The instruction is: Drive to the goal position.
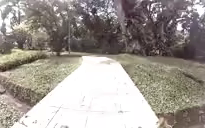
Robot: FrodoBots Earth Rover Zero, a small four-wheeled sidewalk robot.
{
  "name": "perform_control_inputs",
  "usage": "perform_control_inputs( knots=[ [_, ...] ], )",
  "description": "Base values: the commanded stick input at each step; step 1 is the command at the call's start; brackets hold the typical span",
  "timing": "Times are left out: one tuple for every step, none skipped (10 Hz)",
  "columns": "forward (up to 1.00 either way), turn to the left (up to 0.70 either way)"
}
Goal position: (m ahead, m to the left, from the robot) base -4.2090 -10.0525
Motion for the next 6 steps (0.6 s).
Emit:
perform_control_inputs(
  knots=[
    [0.5,0.0],
    [0.5,0.0],
    [0.5,0.0],
    [0.5,0.0],
    [0.5,0.0],
    [0.5,0.0]
  ],
)
